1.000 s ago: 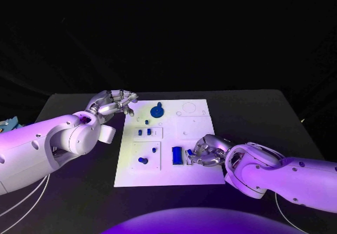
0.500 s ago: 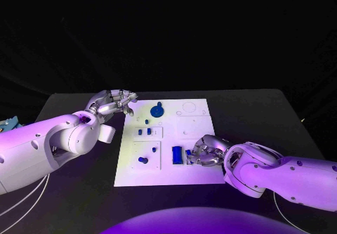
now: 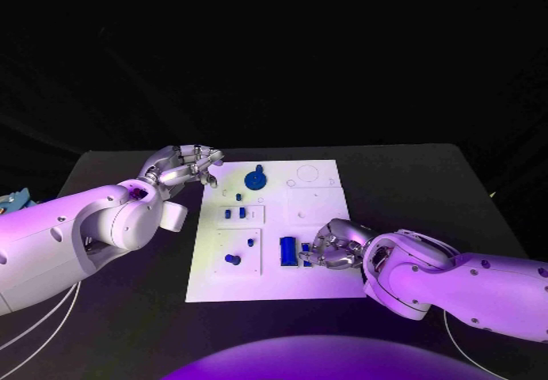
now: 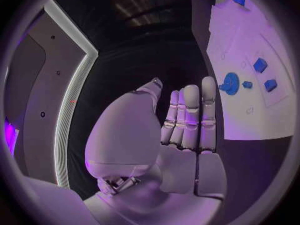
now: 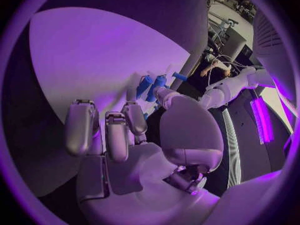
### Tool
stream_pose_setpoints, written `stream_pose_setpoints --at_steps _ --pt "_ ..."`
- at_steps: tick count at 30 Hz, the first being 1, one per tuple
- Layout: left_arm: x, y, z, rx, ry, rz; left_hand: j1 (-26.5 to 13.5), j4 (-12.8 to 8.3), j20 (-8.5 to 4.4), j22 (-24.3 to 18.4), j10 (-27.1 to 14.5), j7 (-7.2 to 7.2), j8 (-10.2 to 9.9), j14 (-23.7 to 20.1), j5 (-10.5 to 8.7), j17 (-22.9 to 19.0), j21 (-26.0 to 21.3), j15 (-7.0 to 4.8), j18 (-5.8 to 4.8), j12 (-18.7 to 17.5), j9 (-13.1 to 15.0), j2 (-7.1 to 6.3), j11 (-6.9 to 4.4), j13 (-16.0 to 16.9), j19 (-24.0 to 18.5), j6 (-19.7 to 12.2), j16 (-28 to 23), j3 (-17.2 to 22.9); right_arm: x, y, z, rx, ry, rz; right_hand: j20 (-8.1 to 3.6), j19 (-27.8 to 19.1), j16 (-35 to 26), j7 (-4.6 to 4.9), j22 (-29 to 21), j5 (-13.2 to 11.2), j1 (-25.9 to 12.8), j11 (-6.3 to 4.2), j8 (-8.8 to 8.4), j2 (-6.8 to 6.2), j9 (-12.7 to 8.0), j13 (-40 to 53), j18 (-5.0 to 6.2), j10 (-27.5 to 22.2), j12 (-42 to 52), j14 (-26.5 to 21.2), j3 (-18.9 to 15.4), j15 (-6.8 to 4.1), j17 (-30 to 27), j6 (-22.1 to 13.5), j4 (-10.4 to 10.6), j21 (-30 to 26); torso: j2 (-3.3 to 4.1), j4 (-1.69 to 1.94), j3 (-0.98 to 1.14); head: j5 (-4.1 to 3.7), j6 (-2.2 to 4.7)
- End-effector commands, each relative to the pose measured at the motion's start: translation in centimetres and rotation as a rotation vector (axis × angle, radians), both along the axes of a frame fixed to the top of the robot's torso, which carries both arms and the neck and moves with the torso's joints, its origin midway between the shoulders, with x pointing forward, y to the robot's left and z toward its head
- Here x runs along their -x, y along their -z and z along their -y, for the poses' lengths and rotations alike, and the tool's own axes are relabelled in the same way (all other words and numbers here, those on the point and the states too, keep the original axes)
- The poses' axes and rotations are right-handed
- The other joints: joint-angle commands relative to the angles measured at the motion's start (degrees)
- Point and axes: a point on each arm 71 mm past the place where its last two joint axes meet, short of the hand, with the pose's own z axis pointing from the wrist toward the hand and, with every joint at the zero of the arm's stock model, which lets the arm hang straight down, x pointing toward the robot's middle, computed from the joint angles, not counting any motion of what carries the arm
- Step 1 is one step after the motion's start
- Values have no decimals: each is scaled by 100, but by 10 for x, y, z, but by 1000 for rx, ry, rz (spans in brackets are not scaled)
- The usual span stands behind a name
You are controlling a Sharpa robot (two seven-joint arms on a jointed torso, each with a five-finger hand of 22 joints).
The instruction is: Assemble the parts on the task board
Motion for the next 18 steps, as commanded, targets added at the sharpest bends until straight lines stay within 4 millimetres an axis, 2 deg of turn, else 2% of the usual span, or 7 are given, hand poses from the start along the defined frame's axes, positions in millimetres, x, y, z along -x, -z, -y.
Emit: stream_pose_setpoints --at_steps 1,5,9,18 --pt "0 -1 2 10 13 2 -26 12 -12 -7 -26 4 -13 1 -7 -7 -40 17 80 34 -5 28 13 -9 43 -31 23 7 1 0 0 7 -20 5 -23 61 -2 14 1044 -9 -24 7 -19 -1 -4 13 -51 42 17 468 -42 -37 867 37 -9 -21 -1 -3 3 4 -4" --pt "0 -1 2 10 13 2 -26 12 -12 -7 -26 4 -13 1 -7 -7 -40 17 80 34 -5 28 13 -9 43 -31 23 7 1 0 3 16 -24 6 -30 63 2 11 1045 44 353 1 -31 13 -2 27 -52 52 26 471 -123 -45 881 42 -91 -17 -2 -4 4 6 -14" --pt "0 -1 2 10 12 1 -26 12 -12 -7 -26 4 -13 1 -7 -7 -40 17 80 34 -5 28 13 -9 43 -31 23 7 2 0 5 26 -33 1 -29 61 6 13 1044 -183 758 2 -55 26 -10 28 -52 49 18 474 -195 -43 894 48 -177 -27 -3 -4 5 13 -20" --pt "0 -1 2 9 12 1 -26 12 -12 -7 -26 4 -13 1 -7 -7 -40 17 80 34 -5 28 13 -9 43 -31 23 7 1 1 7 36 -40 -2 -27 65 11 18 1048 -273 819 6 -63 42 -15 47 -55 62 37 477 -249 -40 911 61 -143 -13 3 -6 7 14 -18"
